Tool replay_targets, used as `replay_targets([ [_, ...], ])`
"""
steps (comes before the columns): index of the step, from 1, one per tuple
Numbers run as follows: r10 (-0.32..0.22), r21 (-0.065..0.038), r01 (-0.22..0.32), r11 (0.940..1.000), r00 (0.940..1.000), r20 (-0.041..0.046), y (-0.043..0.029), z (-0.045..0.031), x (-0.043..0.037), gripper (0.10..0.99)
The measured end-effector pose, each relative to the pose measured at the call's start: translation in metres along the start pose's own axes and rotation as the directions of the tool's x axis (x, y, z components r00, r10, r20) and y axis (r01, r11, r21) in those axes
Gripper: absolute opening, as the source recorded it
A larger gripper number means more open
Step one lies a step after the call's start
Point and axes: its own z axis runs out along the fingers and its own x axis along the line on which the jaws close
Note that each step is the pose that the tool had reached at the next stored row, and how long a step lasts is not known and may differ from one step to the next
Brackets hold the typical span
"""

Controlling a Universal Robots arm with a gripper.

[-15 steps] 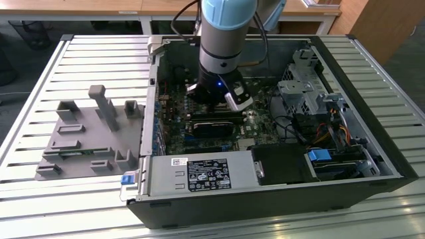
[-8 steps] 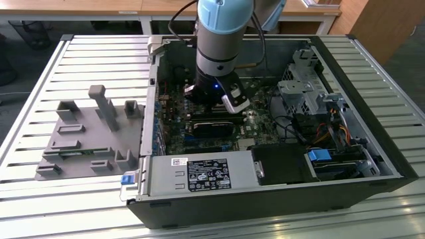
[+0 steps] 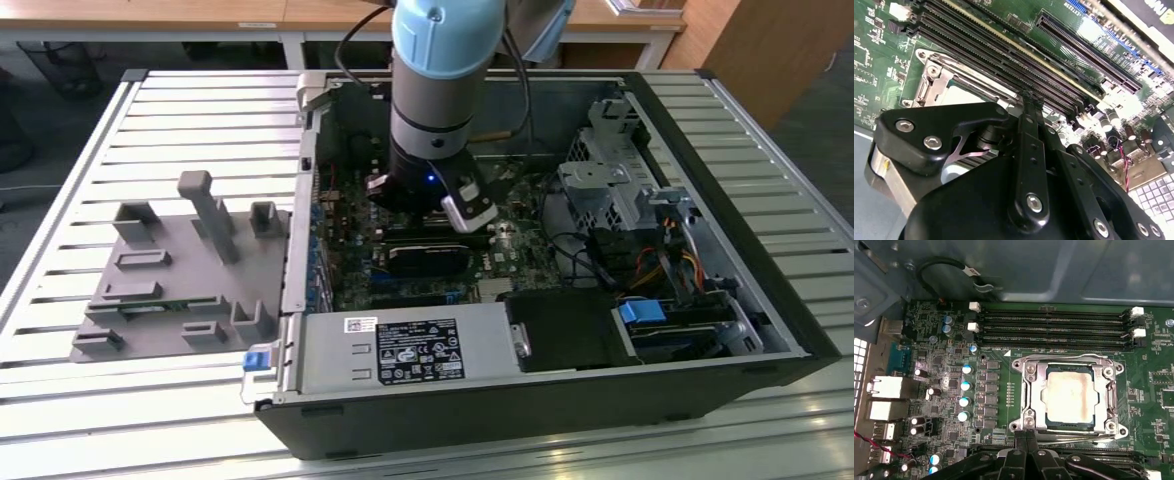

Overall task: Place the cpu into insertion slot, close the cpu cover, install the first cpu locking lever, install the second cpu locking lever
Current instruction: 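Install the second cpu locking lever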

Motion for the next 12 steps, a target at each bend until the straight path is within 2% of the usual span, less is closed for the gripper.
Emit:
replay_targets([
  [8,-0.001,-0.025,0.001,0.9997,1.0000,0.0021,-0.0037,0.0016,0.0034,0.106],
  [12,-0.001,-0.033,0.001,0.9995,1.0000,0.0025,-0.0041,0.0036,0.0041,0.106],
])
